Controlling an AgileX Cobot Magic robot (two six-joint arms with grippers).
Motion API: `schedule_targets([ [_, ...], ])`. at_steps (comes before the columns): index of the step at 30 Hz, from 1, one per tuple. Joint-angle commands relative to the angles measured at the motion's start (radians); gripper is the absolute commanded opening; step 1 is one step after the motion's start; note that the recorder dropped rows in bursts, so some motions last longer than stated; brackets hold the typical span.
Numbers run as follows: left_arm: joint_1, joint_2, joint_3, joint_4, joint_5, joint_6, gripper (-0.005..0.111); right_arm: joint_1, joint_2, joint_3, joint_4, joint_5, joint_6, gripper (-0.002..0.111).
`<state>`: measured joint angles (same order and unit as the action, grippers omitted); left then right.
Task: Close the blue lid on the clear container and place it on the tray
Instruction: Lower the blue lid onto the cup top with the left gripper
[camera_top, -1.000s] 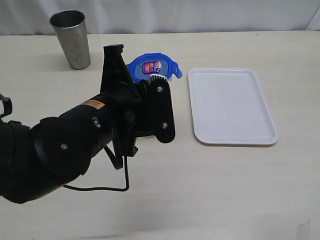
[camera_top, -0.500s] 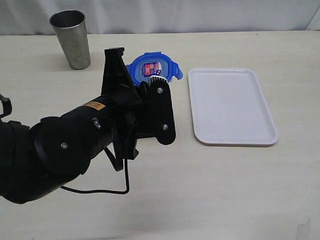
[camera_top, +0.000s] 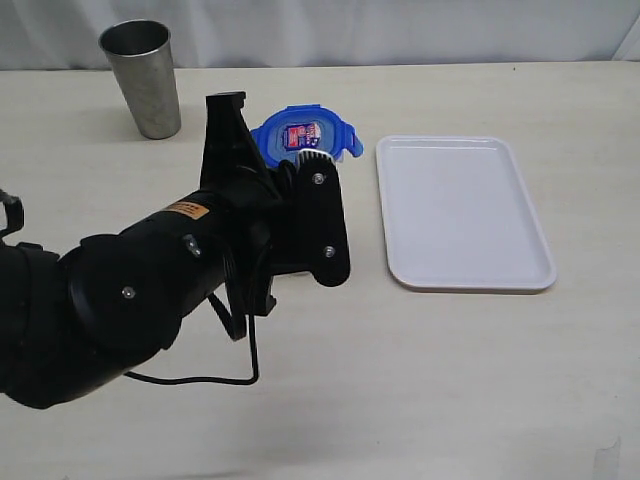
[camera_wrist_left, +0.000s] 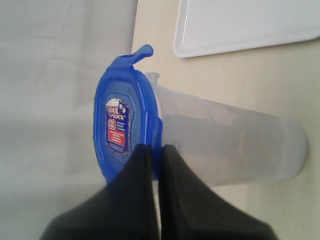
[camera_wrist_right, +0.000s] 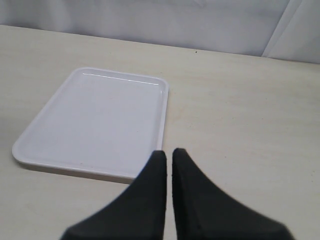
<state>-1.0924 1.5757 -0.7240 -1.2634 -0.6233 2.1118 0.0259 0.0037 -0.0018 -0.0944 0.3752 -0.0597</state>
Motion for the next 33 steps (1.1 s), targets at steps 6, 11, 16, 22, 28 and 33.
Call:
schedule_targets([
  [6,-0.002,-0.007,0.002,-0.010,-0.010,0.030,0.000,-0.002,-0.004,0.002,0.006,-0.003,0.004,0.004],
  [11,-0.002,-0.007,0.002,-0.010,0.012,0.030,0.000,-0.002,-0.004,0.002,0.006,-0.003,0.004,0.004],
  [16,-0.002,-0.007,0.002,-0.010,0.005,0.030,0.000,-0.002,-0.004,0.002,0.006,-0.003,0.004,0.004],
  [22,-0.002,-0.007,0.002,-0.012,0.005,0.030,0.010,-0.002,-0.004,0.002,0.006,-0.003,0.004,0.004],
  [28,-0.002,-0.007,0.002,-0.014,0.005,0.030,0.033,-0.002,-0.004,0.002,0.006,-0.003,0.004,0.004],
  [33,-0.002,-0.007,0.002,-0.014,0.005,0.030,0.043,-0.002,-0.004,0.002,0.006,-0.003,0.004,0.004],
])
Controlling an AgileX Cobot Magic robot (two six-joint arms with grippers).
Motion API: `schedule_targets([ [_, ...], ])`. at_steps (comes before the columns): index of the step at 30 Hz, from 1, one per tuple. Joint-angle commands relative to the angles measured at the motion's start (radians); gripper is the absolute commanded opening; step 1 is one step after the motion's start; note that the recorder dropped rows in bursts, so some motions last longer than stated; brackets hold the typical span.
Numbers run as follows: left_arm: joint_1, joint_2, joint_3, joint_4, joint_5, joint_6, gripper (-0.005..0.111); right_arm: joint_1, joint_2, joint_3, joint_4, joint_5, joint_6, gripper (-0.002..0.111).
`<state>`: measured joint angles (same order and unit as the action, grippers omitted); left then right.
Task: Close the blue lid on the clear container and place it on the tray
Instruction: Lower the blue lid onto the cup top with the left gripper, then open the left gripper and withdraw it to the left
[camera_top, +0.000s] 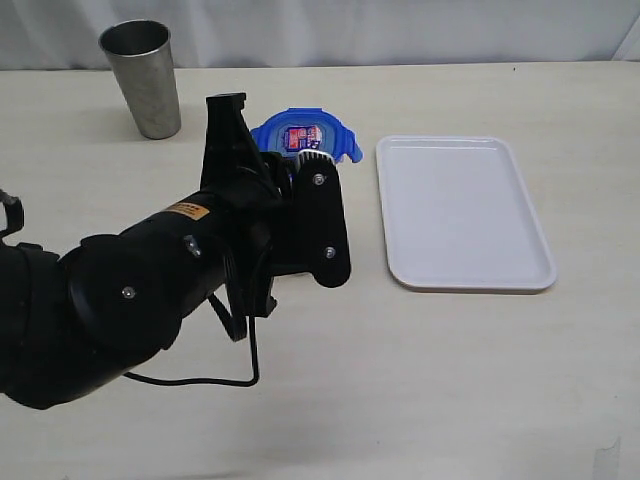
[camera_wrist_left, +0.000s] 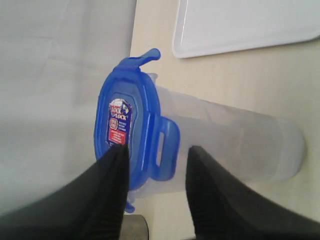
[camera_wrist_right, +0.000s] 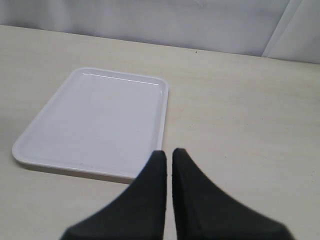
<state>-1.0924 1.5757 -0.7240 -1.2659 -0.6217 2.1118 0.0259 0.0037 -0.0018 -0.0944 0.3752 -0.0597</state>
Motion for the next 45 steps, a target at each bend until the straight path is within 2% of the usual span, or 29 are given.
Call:
schedule_targets([
  [1,-0.002,-0.007,0.002,-0.012,0.003,0.030,0.044,-0.002,-0.004,0.002,0.006,-0.003,0.004,0.004],
  [10,-0.002,-0.007,0.002,-0.075,-0.020,0.030,0.060,-0.002,-0.004,0.002,0.006,-0.003,0.004,0.004],
  [18,-0.002,-0.007,0.002,-0.188,-0.059,0.030,0.061,-0.002,-0.004,0.002,0.006,-0.003,0.004,0.004],
  [24,-0.002,-0.007,0.002,-0.276,-0.204,0.030,0.061,-0.002,-0.004,0.002,0.006,-0.003,0.004,0.004],
  [31,-0.002,-0.007,0.002,-0.394,-0.262,0.030,0.061,-0.002,-0.004,0.002,0.006,-0.003,0.004,0.004],
  [35,-0.002,-0.007,0.002,-0.423,-0.455,0.026,0.060,-0.002,-0.004,0.002,0.006,-0.003,0.004,0.004],
  [38,0.000,-0.007,0.002,-0.383,-0.599,-0.018,0.050,-0.002,-0.004,0.002,0.006,-0.003,0.004,0.004],
  [43,0.058,-0.007,0.002,-0.295,-0.599,-0.172,0.010,-0.002,-0.004,0.002,0.006,-0.003,0.004,0.004],
  [45,0.106,-0.009,0.002,-0.273,-0.520,-0.256,0.000,-0.002,-0.004,0.002,0.006,-0.003,0.004,0.004],
])
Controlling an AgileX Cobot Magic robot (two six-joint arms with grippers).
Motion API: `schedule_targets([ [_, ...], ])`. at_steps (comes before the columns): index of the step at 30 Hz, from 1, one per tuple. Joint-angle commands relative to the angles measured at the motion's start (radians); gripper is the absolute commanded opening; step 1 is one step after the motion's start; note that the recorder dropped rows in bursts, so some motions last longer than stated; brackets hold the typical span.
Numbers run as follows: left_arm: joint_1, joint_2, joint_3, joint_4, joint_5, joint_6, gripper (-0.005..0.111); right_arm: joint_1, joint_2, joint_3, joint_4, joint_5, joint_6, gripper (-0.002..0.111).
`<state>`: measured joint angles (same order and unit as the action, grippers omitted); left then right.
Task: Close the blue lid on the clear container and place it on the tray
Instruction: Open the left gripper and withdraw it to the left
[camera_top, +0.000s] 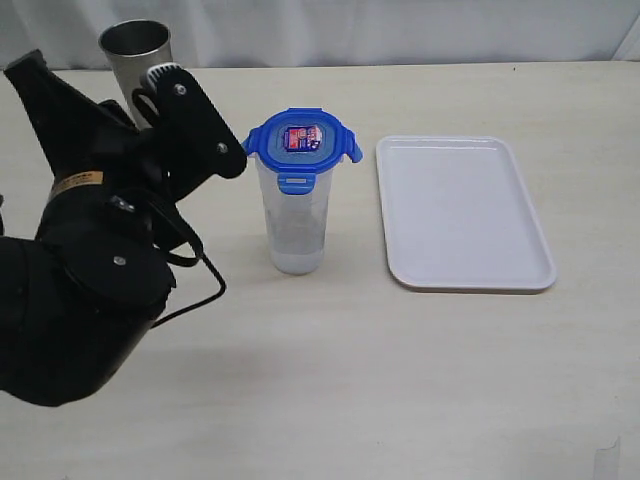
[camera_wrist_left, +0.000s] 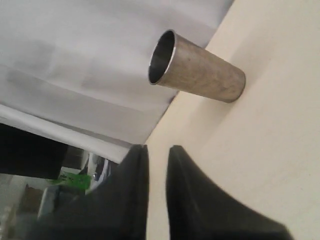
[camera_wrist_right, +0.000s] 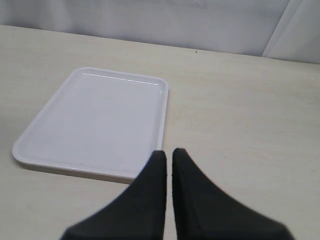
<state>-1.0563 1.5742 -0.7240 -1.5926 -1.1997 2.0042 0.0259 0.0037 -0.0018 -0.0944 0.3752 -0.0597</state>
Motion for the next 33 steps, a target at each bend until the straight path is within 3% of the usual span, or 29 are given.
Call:
schedule_targets([
  [1,0.101,-0.007,0.002,0.066,0.114,-0.196,0.000,-0.002,-0.004,0.002,0.006,-0.003,0.004,0.004],
  [5,0.224,-0.007,0.002,0.138,0.344,-0.383,0.000,-0.002,-0.004,0.002,0.006,-0.003,0.004,0.004],
  [8,0.314,-0.007,0.002,0.291,0.533,-0.549,0.000,-0.002,-0.004,0.002,0.006,-0.003,0.004,0.004],
  [11,0.414,-0.007,0.002,0.521,0.657,-0.812,0.000,-0.002,-0.004,0.002,0.006,-0.003,0.004,0.004],
  [17,0.584,-0.007,0.002,1.191,0.778,-1.512,0.000,-0.002,-0.004,0.002,0.006,-0.003,0.004,0.004],
  [20,0.649,-0.007,0.002,1.581,0.745,-1.865,0.000,-0.002,-0.004,0.002,-0.056,-0.034,0.000,0.004],
  [23,0.723,0.000,0.002,1.940,0.630,-2.202,0.000,-0.002,-0.004,0.002,-0.103,-0.106,0.000,0.004],
  [26,0.828,0.037,0.002,2.289,0.350,-2.489,0.000,-0.002,-0.004,0.002,-0.106,-0.217,0.000,0.004],
  [28,0.929,0.087,0.002,2.400,0.140,-2.582,0.000,-0.002,-0.004,0.002,-0.104,-0.308,0.000,0.004],
  [30,1.007,0.143,0.002,2.459,0.024,-2.597,0.000,-0.002,-0.004,0.002,-0.076,-0.399,0.000,0.004],
  [32,1.081,0.216,0.002,2.606,-0.021,-2.604,0.000,0.000,-0.004,0.002,0.048,-0.547,0.082,0.004],
  [33,1.087,0.230,0.002,2.632,-0.021,-2.599,0.000,0.000,-0.004,0.002,0.102,-0.595,0.147,0.004],
])
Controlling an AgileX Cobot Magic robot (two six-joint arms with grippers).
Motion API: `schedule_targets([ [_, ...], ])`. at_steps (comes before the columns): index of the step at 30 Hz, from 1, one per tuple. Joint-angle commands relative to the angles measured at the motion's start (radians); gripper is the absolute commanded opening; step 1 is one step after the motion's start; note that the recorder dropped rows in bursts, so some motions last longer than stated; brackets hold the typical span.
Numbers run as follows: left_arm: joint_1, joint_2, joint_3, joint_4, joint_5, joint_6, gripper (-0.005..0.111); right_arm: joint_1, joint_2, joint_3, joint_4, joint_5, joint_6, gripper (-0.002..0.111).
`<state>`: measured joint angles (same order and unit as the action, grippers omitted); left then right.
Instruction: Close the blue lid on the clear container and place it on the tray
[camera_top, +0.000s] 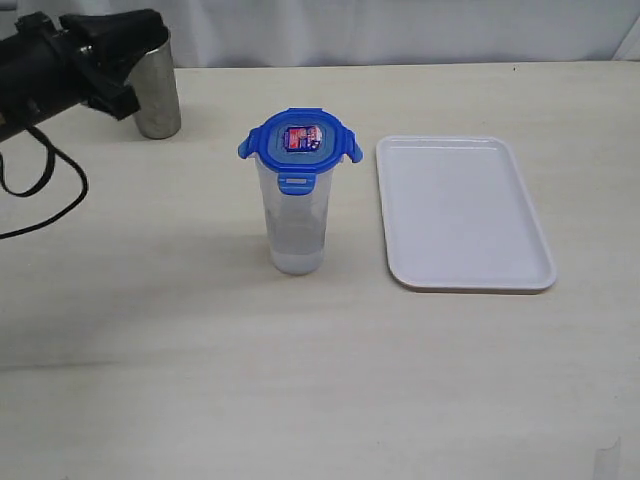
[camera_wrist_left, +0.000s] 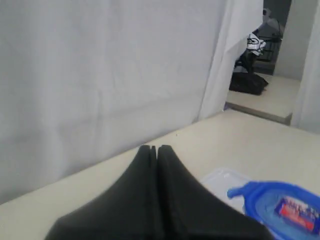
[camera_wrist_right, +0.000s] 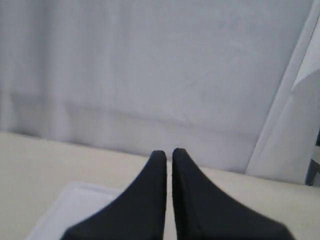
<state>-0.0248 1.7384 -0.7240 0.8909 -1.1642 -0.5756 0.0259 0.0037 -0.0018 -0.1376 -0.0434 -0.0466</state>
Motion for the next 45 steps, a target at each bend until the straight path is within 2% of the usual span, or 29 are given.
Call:
schedule_targets([
  [1,0.067,0.100,0.002,0.219,-0.057,0.013,0.000,0.000,-0.004,0.002,0.221,-0.250,0.233,0.004],
  [3,0.071,0.131,0.002,0.216,-0.057,0.048,0.000,0.000,-0.004,0.002,0.217,-0.342,0.249,0.004],
  [5,0.071,0.131,0.002,0.225,-0.057,0.051,0.000,0.000,0.044,0.002,0.138,-0.408,0.283,0.004],
  [6,0.071,0.131,0.002,0.253,-0.057,0.051,0.000,0.000,0.100,0.002,0.138,-0.452,0.352,0.004],
  [9,0.071,0.131,0.002,0.333,-0.057,0.051,0.000,0.000,0.268,-0.065,0.032,-0.449,0.452,0.004],
  [22,0.071,0.131,0.002,0.402,-0.057,0.047,0.000,0.000,1.143,-0.659,-0.983,-0.423,1.068,0.004],
  [26,0.071,0.131,0.002,0.425,-0.057,0.032,0.000,0.000,1.349,-0.810,-1.221,-0.418,1.240,0.004],
  [28,0.071,0.131,0.002,0.463,-0.057,0.014,0.000,0.000,1.426,-0.870,-1.358,-0.471,1.288,0.004],
  [31,0.058,0.131,0.002,0.474,-0.057,0.010,0.000,0.000,1.529,-0.946,-1.606,-0.655,1.339,0.004],
  [34,0.037,0.131,0.002,0.450,-0.057,0.010,0.000,0.000,1.608,-0.991,-1.607,-0.819,1.286,0.004],
  [40,-0.018,0.131,0.002,0.450,-0.027,0.026,0.000,0.000,1.761,-1.039,-1.478,-0.712,1.145,0.004],
  [45,-0.023,0.131,0.002,0.427,-0.023,0.026,0.000,0.000,1.803,-1.055,-1.470,-0.875,1.059,0.004],
])
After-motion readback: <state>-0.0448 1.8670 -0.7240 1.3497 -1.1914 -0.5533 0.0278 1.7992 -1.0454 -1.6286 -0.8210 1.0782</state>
